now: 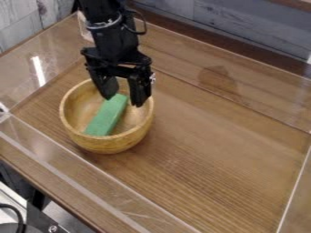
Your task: Put the green block in the brown bowl
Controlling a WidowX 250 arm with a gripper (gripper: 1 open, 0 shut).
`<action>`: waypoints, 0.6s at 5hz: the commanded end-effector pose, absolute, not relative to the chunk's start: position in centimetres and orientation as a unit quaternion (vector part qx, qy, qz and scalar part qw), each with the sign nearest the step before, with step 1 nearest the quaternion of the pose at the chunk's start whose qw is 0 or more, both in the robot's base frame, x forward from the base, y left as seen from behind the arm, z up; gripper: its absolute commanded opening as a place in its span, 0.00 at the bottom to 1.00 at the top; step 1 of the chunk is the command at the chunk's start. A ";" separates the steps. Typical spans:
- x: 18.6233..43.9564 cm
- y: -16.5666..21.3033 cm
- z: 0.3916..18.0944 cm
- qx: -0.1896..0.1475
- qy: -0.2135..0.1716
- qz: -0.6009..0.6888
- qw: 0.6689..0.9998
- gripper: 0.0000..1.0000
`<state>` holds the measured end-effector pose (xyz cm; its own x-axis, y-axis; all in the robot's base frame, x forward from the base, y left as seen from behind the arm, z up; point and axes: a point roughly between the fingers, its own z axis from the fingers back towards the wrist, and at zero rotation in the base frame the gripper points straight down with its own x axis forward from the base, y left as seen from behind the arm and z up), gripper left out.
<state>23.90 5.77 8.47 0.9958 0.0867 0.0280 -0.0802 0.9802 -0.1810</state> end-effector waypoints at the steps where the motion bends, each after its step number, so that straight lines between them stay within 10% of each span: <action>1: 25.1 6.2 9.9 -0.085 -0.039 0.043 0.995 1.00; 3: 26.6 5.3 11.2 -0.092 -0.038 0.036 0.994 1.00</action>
